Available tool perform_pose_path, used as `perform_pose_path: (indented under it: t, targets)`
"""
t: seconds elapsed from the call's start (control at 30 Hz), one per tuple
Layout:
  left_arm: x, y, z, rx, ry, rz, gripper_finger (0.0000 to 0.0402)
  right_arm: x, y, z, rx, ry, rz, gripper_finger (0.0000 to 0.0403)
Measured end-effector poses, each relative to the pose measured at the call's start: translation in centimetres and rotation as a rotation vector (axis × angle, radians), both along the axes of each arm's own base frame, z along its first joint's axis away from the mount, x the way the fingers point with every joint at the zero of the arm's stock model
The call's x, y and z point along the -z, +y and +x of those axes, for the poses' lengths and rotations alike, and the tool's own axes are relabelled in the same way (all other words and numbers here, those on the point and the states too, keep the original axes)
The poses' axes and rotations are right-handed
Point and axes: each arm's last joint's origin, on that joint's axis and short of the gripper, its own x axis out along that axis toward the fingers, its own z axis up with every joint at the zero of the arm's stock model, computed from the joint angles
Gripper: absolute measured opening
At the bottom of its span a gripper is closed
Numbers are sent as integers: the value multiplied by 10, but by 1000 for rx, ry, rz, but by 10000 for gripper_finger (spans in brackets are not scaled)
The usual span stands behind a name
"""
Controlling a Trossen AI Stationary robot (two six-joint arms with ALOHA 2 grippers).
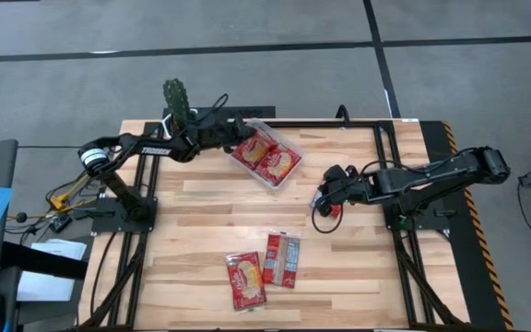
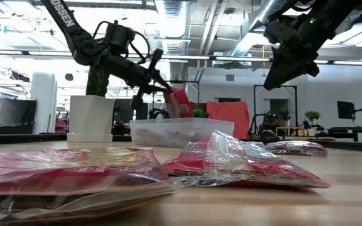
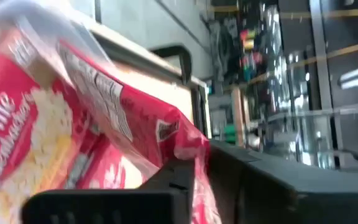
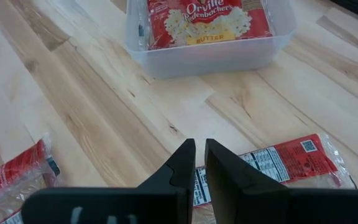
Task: Sort popcorn bags into baskets
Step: Put the red popcorn bag into the transparent bin
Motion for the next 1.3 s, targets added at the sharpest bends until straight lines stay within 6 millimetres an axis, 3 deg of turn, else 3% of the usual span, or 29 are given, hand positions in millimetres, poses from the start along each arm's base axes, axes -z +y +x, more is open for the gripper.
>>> perform_pose_path:
  t: [0.4, 0.53, 0.7, 0.87, 1.03, 1.17, 1.3]
  targets:
    - [2, 18, -18, 265, -14, -49, 172, 0, 0, 0, -3, 1, 3, 63]
    - [2, 23, -29, 325, 14, -94, 192, 0, 0, 0, -3, 4, 3, 63]
    - [-9, 22, -46, 262, 104, -81, 194, 0, 0, -1, -3, 9, 2, 63]
    - [-26, 10, -60, 188, 192, -52, 194, 1, 0, -1, -2, 9, 1, 63]
    - [-29, -9, -59, 204, 272, -71, 194, 1, 0, -1, -1, 12, -1, 63]
    - [-28, -28, -48, 290, 312, -47, 194, 2, 0, -2, -4, 28, 0, 63]
    - [-27, -59, -29, 459, 323, -10, 194, 4, 7, -4, -69, 61, 75, 63]
